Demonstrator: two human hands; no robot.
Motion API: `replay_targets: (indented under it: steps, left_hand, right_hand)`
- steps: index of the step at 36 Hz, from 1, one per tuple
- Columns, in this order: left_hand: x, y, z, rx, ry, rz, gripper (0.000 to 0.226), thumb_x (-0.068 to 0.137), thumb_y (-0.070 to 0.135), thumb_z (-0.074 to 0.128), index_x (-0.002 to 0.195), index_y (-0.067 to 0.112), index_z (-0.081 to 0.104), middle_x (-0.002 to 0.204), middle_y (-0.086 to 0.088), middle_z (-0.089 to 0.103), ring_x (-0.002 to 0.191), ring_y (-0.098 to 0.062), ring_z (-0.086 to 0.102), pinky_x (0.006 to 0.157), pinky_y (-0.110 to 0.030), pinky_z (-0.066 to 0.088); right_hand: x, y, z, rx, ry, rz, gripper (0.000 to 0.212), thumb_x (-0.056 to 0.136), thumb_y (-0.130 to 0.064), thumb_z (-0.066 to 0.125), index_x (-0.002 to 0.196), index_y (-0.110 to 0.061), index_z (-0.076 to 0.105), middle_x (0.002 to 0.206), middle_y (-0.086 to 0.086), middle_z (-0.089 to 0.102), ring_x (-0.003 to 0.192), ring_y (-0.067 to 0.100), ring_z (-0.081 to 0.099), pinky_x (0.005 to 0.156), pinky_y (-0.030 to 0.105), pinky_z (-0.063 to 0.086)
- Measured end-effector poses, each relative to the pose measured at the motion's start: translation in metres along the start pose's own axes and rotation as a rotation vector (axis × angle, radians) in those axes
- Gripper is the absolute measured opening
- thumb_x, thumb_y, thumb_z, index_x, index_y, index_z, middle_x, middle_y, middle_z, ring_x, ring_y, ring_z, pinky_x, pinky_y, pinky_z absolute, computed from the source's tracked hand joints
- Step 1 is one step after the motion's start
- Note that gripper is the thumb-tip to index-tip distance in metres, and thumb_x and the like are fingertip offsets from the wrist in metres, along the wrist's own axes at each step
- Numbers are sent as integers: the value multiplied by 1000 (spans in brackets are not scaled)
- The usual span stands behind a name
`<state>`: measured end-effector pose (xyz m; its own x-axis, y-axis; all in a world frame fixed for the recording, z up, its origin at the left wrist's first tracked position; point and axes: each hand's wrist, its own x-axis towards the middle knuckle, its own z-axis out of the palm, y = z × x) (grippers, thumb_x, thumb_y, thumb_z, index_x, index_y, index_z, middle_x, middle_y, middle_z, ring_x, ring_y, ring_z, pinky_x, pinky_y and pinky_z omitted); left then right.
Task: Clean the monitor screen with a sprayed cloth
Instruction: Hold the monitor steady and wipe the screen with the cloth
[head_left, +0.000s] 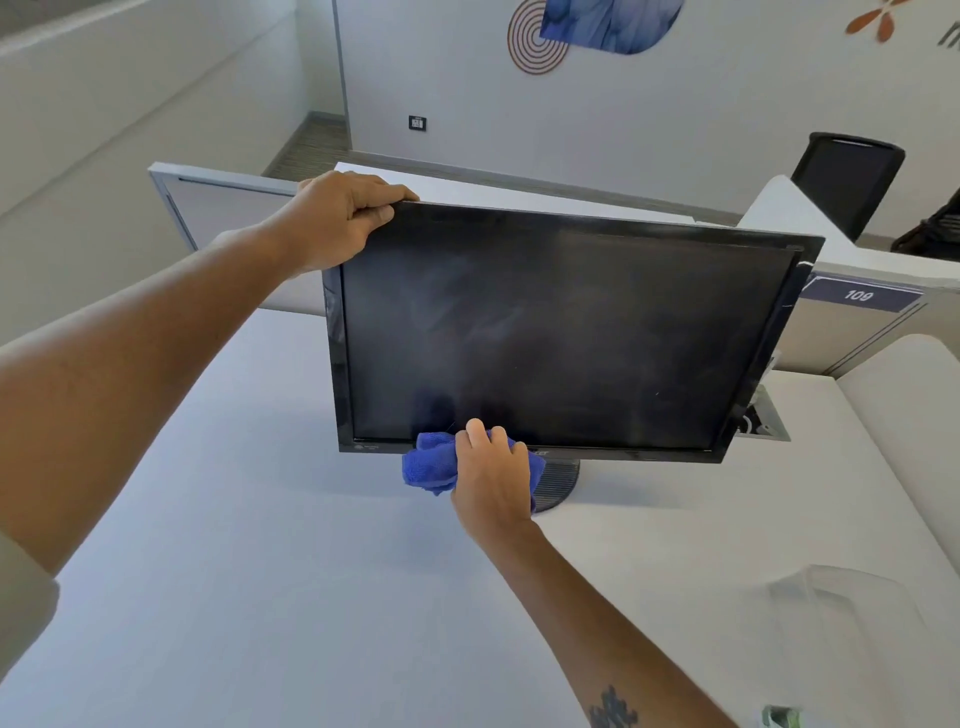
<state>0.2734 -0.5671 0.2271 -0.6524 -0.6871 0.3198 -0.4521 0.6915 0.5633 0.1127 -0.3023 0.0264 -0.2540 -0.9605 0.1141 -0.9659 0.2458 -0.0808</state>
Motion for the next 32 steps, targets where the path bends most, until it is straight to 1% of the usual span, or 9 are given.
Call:
replay_targets:
  steps: [2, 4, 9, 13, 16, 21, 25, 29, 32]
  left_hand:
    - [0, 0, 0, 6, 11, -2, 38, 110, 13, 56, 144, 23, 72, 126, 17, 69, 137, -24, 60, 128, -63, 31]
    - [-1, -2, 1, 11, 11, 8, 39, 109, 15, 56, 144, 22, 72, 125, 13, 69, 136, -25, 60, 127, -64, 31]
    - [-2, -2, 1, 26, 5, 22, 39, 110, 12, 57, 145, 21, 72, 128, 14, 68, 136, -28, 59, 126, -65, 33]
    - [-3, 3, 1, 35, -2, 23, 42, 107, 19, 53, 144, 22, 72, 128, 12, 69, 134, -29, 59, 123, -67, 34]
    - [-1, 6, 1, 45, -2, 25, 43, 106, 21, 51, 144, 23, 72, 131, 8, 72, 135, -28, 59, 123, -67, 34]
    - [1, 9, 1, 53, -5, 21, 40, 109, 17, 54, 144, 25, 72, 128, 16, 67, 138, -27, 57, 124, -67, 33]
    - [1, 11, 1, 60, 3, 17, 39, 111, 13, 56, 144, 26, 72, 131, 14, 67, 140, -28, 56, 126, -65, 32]
    - [1, 14, 1, 66, 7, 19, 39, 111, 12, 56, 144, 25, 72, 133, 11, 69, 141, -29, 56, 126, -65, 32]
    - [1, 18, 1, 67, 8, 2, 39, 112, 10, 56, 144, 25, 72, 131, 15, 65, 142, -28, 55, 127, -64, 31]
  right_hand:
    - [-2, 3, -2, -21, 7, -1, 36, 68, -12, 85, 91, -22, 59, 89, -4, 48, 74, 18, 38, 63, 35, 35]
    - [-3, 7, -4, -44, 6, -1, 38, 66, -11, 85, 89, -22, 59, 89, -4, 49, 74, 18, 37, 61, 35, 34]
    - [-5, 35, -10, -89, 2, 31, 37, 65, -9, 85, 86, -22, 59, 91, -3, 52, 75, 21, 49, 58, 36, 31]
    - [-10, 73, -13, -131, 33, 62, 39, 59, -3, 82, 85, -22, 58, 90, -3, 51, 74, 23, 50, 53, 36, 29]
    - [-14, 104, -15, -166, 51, 70, 38, 60, -5, 83, 87, -21, 60, 91, -1, 53, 74, 25, 52, 50, 35, 28]
    - [-22, 154, -20, -201, 55, 107, 36, 65, -6, 84, 90, -19, 61, 93, 2, 52, 76, 27, 52, 47, 35, 37]
    - [-27, 188, -25, -226, 59, 156, 35, 66, -7, 84, 91, -17, 62, 93, 3, 52, 76, 28, 52, 48, 36, 42]
    - [-33, 224, -32, -273, 28, 217, 36, 70, -9, 87, 98, -16, 65, 97, 6, 54, 82, 31, 55, 54, 37, 46]
    - [-38, 251, -37, -310, 17, 270, 38, 70, -7, 88, 101, -13, 67, 101, 8, 55, 83, 34, 56, 54, 38, 46]
